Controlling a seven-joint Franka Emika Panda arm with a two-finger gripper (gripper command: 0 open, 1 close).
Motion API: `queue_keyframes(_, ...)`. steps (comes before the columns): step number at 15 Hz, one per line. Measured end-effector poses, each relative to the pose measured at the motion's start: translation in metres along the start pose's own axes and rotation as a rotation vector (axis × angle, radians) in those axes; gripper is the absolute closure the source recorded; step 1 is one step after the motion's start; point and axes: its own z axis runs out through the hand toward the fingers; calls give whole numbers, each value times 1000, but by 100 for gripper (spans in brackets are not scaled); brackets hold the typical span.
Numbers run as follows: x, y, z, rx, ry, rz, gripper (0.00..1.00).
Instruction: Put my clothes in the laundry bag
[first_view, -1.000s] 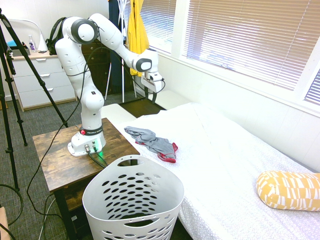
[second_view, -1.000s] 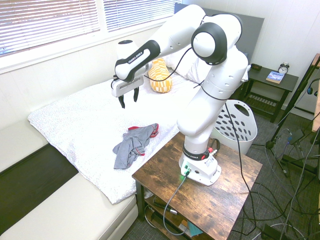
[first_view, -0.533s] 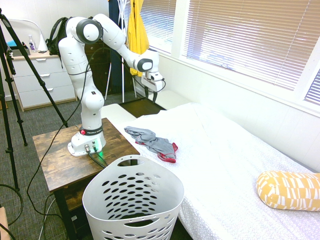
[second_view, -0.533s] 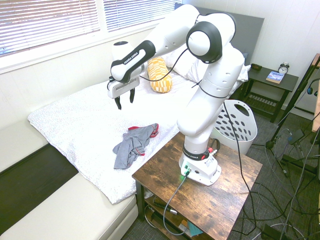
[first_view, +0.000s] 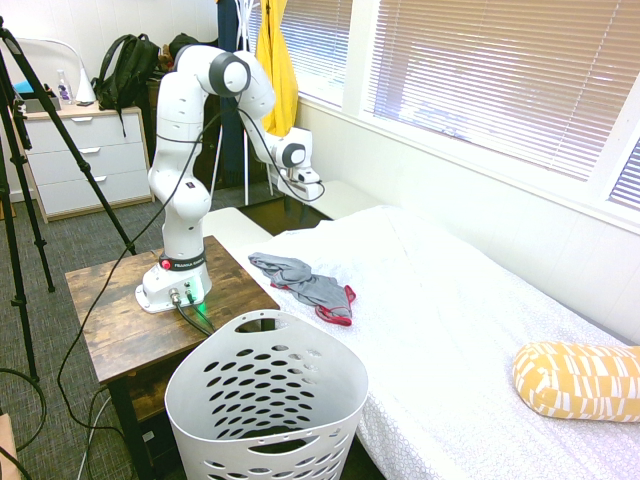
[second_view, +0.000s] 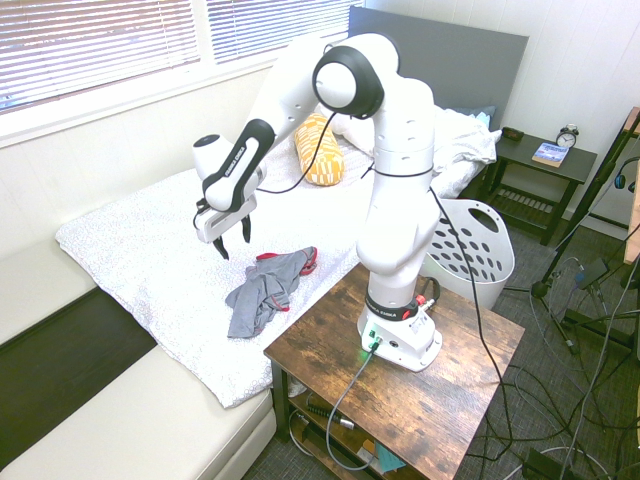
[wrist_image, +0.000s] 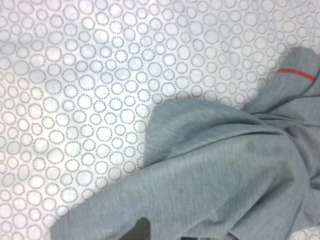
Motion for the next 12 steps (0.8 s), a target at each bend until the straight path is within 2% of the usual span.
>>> queue_keyframes(4,6,-37,72,-103,0,-32,0)
queue_keyframes(7,12,-64,101,-178,64,-16,0)
queue_keyframes(12,6,-88,146,-215,63,-1,0)
